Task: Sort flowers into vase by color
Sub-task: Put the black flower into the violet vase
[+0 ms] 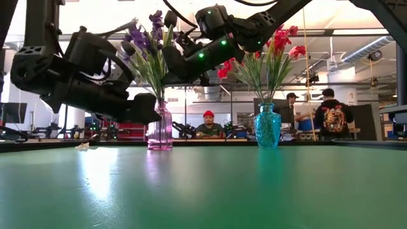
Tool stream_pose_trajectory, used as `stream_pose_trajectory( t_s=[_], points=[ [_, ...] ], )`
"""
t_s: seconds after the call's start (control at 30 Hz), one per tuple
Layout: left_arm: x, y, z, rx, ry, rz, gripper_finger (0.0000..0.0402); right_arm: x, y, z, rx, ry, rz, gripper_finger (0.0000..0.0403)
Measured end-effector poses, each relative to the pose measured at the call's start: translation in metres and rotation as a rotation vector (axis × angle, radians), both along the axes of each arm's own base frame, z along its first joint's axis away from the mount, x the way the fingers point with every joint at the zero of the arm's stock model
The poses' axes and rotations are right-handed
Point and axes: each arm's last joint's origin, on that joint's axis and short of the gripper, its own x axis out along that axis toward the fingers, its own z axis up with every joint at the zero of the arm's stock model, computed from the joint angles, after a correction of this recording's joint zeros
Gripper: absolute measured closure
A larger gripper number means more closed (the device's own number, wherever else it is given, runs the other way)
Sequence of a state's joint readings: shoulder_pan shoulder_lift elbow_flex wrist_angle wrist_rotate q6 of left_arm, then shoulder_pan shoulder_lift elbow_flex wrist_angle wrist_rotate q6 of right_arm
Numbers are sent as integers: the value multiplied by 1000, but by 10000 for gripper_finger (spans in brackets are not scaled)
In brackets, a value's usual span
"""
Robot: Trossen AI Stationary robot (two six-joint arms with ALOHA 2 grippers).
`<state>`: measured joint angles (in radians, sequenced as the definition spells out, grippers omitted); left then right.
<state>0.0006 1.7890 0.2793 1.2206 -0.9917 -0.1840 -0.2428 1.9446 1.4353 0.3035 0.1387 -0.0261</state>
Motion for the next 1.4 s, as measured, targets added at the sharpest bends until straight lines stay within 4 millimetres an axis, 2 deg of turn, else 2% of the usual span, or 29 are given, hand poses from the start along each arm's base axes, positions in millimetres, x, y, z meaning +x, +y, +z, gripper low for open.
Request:
stream_pose_trajectory(
  t_s=[0.3,0.5,0.97,1.13,1.4],
  points=[
    [3,19,-3,-8,-7,-82,38,0,0,0,0,0,0,390],
    [4,27,-13,-4,-44,-57,38,0,0,0,4,-2,-1,390],
    [22,42,-31,26,-36,-75,40,0,0,0,11,0,9,390],
    [27,46,-32,29,-41,-63,58,0,0,0,10,0,9,390],
    [25,46,-32,30,-34,-52,107,-1,0,3,-8,2,10,390]
  ],
)
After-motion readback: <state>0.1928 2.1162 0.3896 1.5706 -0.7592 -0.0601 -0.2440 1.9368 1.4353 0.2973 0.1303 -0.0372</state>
